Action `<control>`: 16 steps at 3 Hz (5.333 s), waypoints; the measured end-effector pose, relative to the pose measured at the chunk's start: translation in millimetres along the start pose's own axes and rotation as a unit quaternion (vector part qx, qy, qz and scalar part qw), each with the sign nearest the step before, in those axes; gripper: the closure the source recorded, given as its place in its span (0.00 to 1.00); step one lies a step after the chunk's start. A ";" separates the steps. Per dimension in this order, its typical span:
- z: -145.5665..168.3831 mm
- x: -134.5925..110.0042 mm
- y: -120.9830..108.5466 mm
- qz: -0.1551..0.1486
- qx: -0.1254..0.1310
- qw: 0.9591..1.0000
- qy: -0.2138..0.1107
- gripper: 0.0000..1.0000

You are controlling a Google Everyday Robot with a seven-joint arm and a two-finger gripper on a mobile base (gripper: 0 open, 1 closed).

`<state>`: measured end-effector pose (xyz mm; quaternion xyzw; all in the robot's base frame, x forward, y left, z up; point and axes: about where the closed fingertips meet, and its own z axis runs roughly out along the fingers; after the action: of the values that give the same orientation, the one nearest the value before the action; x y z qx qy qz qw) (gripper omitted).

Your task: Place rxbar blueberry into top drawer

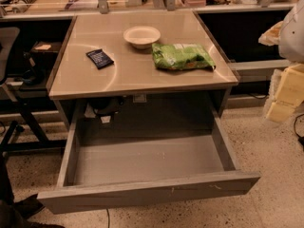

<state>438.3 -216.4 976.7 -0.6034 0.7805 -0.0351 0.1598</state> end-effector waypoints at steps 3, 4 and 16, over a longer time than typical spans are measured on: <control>19.7 -55.2 -40.0 -0.061 -0.007 0.998 -0.019 0.00; 36.9 -94.2 -62.5 -0.096 -0.013 0.995 -0.030 0.00; 197.8 -372.0 -175.5 -0.281 -0.055 0.937 -0.199 0.00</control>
Offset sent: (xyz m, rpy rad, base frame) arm 0.0558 0.0504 0.0009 -0.0014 -0.0041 0.1549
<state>741.5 118.2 909.9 -0.8007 0.5321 0.0851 0.2618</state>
